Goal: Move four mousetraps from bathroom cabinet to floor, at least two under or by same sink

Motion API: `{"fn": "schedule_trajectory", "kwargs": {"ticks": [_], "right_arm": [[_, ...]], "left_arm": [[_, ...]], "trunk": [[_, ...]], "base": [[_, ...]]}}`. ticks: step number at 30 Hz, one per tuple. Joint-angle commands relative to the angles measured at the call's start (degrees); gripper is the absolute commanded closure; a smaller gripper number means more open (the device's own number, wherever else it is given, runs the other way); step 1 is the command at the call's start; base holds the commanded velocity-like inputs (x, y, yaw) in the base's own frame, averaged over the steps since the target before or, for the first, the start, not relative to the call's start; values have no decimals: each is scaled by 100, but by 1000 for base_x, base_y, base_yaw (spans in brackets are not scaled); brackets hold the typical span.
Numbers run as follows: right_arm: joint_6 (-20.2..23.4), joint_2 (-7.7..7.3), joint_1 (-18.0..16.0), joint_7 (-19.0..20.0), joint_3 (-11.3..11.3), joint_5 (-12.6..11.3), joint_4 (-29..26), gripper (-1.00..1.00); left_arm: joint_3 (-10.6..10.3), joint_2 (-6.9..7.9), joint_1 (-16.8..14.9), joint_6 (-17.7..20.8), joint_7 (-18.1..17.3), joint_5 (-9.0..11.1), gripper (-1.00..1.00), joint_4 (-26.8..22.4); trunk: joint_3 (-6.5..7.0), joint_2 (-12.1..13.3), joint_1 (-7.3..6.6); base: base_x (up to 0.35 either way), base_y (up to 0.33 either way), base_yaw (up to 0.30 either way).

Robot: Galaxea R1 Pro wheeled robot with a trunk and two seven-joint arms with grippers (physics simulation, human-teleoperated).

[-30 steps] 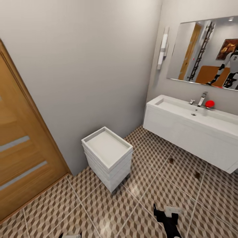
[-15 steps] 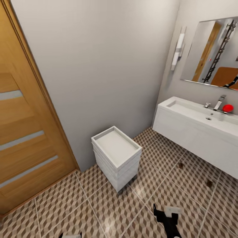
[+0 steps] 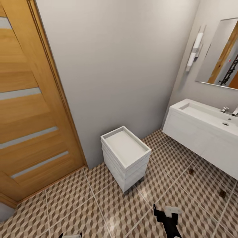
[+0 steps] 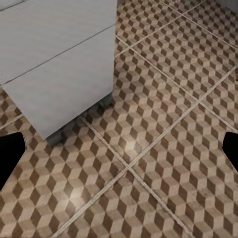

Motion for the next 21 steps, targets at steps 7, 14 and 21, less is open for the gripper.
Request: {"fn": "schedule_trajectory", "kwargs": {"ticks": [7,14,21], "right_arm": [[-14,1,-4,-29,51,-31,4,-100],[-14,1,-4,-29,51,-31,4,-100],[-14,1,-4,-29,51,-31,4,-100]], "left_arm": [[-15,-2,-12,-33,12,12,-100,24],[-15,-3,-12,-33,11,12,-100,24],[-15,-8,-12,-33,11,12,-100,24]], "trunk": [[-11,-11,3],[-11,-11,3],[-11,-11,3]], "base": [[0,0,213],[0,0,212],[0,0,212]]}}
